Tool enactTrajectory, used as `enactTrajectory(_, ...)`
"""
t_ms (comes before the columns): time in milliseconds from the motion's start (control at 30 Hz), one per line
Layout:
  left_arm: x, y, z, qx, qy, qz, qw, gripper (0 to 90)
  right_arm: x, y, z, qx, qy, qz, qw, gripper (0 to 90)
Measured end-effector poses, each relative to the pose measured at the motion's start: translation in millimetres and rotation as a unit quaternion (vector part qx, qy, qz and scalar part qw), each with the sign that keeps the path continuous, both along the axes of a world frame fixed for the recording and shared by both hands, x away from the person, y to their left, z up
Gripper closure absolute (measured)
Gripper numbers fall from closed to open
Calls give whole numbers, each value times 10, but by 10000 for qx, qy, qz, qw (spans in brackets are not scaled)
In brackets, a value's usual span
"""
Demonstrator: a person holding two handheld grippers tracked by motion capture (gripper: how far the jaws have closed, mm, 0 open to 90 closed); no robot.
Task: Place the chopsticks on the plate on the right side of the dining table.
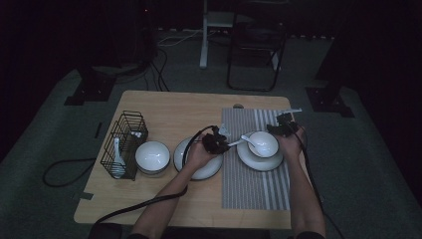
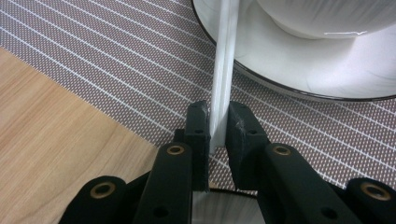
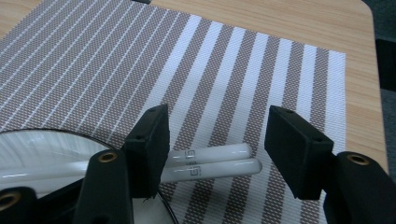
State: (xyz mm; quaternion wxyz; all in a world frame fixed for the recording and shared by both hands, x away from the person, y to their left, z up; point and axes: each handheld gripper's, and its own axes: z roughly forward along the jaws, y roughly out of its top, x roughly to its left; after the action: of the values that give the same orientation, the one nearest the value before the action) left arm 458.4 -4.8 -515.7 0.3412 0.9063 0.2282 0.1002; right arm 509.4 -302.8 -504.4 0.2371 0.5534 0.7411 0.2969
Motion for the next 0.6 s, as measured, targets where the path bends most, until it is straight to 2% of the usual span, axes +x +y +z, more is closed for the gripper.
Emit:
enactTrajectory(233,13,-53,6,-12,6,58,10000,781,-14,-51,12,-29,49,-32,10000,415)
enactTrajectory(467,47,-54,29,10,13,116,9999,669,-38,-95,15,-55,71,-68,9999,424)
enactTrajectory(600,64,-31,25,94,28,131,9999,660,-55,-117,17,-63,84,-89,9999,424)
